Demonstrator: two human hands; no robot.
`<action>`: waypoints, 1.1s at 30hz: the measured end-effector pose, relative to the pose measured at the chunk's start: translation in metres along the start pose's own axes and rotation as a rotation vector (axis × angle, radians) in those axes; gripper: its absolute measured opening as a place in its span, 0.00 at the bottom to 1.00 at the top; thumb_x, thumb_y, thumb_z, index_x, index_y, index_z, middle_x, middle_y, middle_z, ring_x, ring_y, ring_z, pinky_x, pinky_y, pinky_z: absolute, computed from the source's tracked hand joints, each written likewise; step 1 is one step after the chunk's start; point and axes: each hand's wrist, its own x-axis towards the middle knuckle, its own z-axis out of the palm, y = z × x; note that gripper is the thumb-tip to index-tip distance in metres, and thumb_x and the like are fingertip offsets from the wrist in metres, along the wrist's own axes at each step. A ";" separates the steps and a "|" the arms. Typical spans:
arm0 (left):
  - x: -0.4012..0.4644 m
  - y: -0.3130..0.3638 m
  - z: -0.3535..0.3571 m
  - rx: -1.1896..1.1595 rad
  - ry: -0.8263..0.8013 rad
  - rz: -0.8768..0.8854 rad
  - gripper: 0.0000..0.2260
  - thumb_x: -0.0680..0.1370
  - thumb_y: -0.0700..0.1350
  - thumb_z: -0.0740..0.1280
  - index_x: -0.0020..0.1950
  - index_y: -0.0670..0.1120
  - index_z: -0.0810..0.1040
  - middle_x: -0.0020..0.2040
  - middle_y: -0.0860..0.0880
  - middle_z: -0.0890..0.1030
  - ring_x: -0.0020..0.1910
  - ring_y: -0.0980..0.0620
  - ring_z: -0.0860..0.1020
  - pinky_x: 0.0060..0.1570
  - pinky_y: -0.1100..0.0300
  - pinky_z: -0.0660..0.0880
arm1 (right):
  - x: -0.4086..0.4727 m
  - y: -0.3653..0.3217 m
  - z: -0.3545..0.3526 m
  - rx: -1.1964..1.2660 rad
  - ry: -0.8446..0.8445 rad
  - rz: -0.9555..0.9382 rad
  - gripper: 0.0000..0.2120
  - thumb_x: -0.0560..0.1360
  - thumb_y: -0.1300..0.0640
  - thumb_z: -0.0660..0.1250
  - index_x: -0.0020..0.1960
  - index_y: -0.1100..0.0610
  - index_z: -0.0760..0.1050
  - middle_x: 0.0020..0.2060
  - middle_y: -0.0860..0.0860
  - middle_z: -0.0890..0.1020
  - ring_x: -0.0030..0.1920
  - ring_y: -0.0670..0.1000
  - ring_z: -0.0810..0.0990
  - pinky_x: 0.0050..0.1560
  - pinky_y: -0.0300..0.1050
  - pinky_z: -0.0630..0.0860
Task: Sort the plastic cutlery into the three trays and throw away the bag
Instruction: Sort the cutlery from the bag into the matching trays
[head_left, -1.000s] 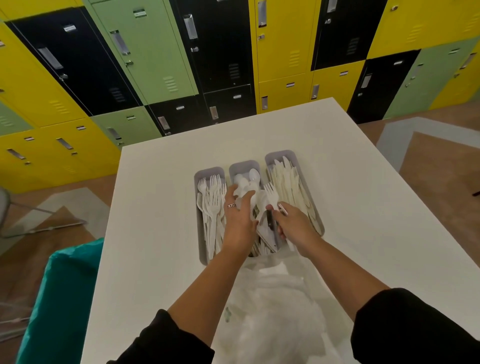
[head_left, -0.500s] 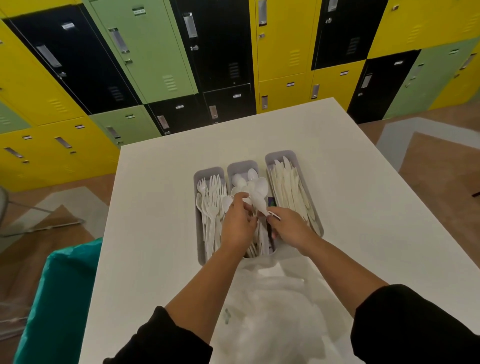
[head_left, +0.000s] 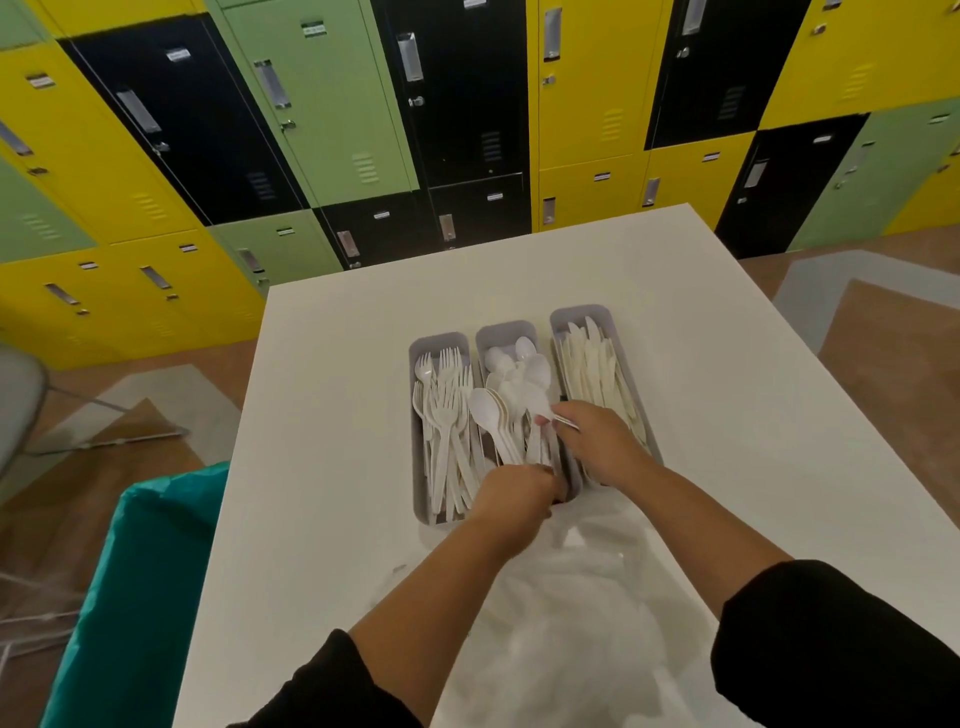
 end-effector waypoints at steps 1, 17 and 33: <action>0.001 0.002 0.002 -0.003 0.015 0.014 0.10 0.76 0.36 0.65 0.55 0.43 0.79 0.52 0.44 0.81 0.50 0.42 0.79 0.44 0.55 0.70 | 0.000 -0.002 0.000 -0.009 0.009 -0.029 0.12 0.79 0.60 0.58 0.58 0.61 0.77 0.55 0.59 0.79 0.55 0.59 0.77 0.56 0.50 0.72; -0.004 -0.029 -0.055 -1.241 0.494 -0.490 0.11 0.80 0.46 0.62 0.53 0.41 0.79 0.46 0.45 0.82 0.43 0.51 0.81 0.42 0.61 0.77 | 0.001 -0.047 -0.001 0.434 -0.072 -0.066 0.12 0.82 0.60 0.52 0.53 0.64 0.72 0.35 0.54 0.78 0.25 0.44 0.73 0.30 0.35 0.73; -0.034 -0.108 -0.048 -0.848 0.596 -0.732 0.09 0.78 0.42 0.64 0.40 0.38 0.77 0.31 0.45 0.80 0.30 0.47 0.79 0.40 0.52 0.80 | 0.045 -0.090 0.063 0.104 0.053 -0.023 0.15 0.82 0.54 0.49 0.45 0.59 0.69 0.40 0.54 0.75 0.42 0.53 0.74 0.41 0.44 0.68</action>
